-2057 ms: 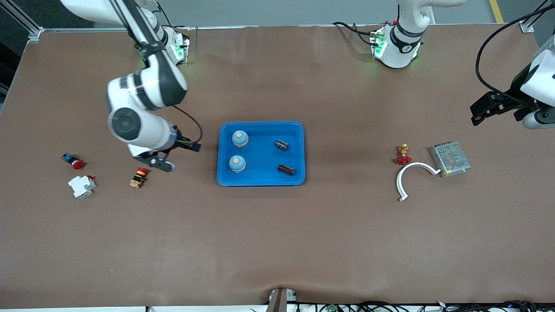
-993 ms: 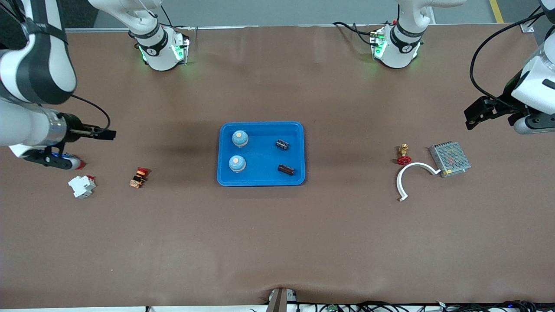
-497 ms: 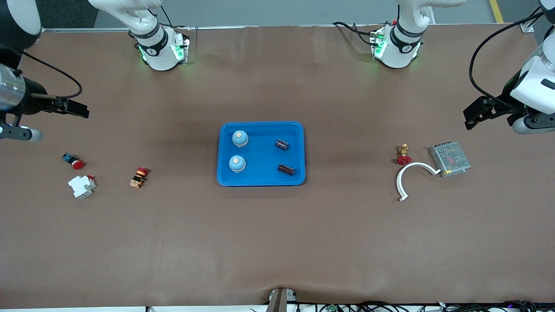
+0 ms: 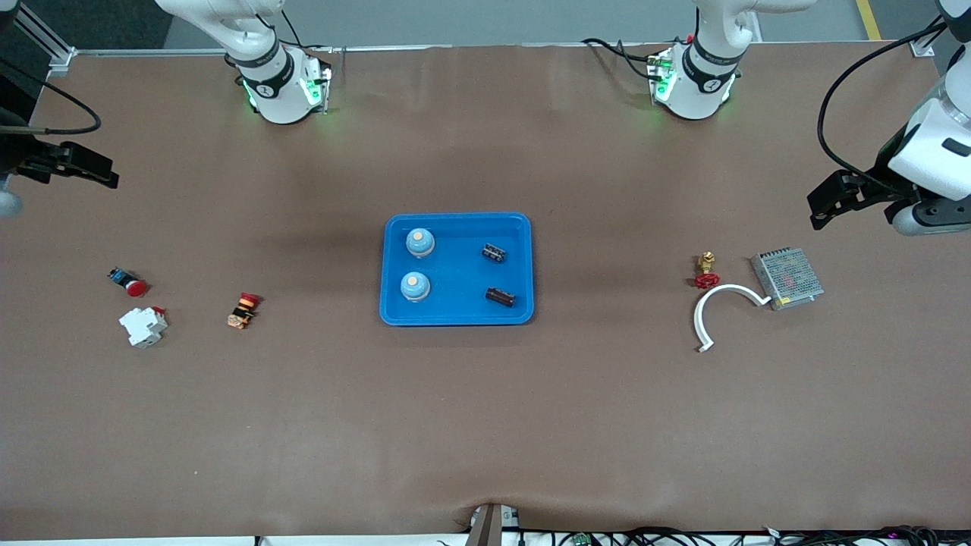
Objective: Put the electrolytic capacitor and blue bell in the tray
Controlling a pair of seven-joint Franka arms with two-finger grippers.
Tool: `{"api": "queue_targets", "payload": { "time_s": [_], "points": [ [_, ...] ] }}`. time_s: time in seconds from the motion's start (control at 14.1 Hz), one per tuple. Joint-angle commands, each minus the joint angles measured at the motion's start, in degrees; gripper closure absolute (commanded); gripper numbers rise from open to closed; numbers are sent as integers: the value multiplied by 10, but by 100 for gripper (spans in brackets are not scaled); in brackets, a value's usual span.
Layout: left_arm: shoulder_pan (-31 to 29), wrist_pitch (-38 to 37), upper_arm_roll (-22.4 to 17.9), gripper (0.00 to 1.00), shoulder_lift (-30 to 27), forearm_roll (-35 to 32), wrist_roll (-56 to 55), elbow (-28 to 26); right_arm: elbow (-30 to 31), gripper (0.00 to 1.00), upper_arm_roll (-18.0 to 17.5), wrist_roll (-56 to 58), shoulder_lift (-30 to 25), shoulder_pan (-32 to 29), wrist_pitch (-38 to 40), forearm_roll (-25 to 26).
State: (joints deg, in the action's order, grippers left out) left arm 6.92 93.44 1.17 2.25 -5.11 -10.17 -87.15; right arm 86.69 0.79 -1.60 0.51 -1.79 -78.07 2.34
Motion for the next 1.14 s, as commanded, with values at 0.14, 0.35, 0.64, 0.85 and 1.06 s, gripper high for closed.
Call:
{"api": "queue_targets", "payload": {
  "time_s": [0.14,0.35,0.64,0.85,1.06],
  "points": [
    [5,9,0,0,3,8,8,0,-37,0,-1,10,-2,-9,5,8],
    [5,10,0,0,4,7,8,1,-55,0,4,10,1,-15,5,9],
    [5,10,0,0,4,6,8,0,-108,0,4,7,15,-22,6,7],
    [5,10,0,0,4,6,8,0,-125,0,4,7,24,-27,5,5],
    [4,10,0,0,4,6,8,1,-125,0,4,5,24,-28,3,4]
  ]
}}
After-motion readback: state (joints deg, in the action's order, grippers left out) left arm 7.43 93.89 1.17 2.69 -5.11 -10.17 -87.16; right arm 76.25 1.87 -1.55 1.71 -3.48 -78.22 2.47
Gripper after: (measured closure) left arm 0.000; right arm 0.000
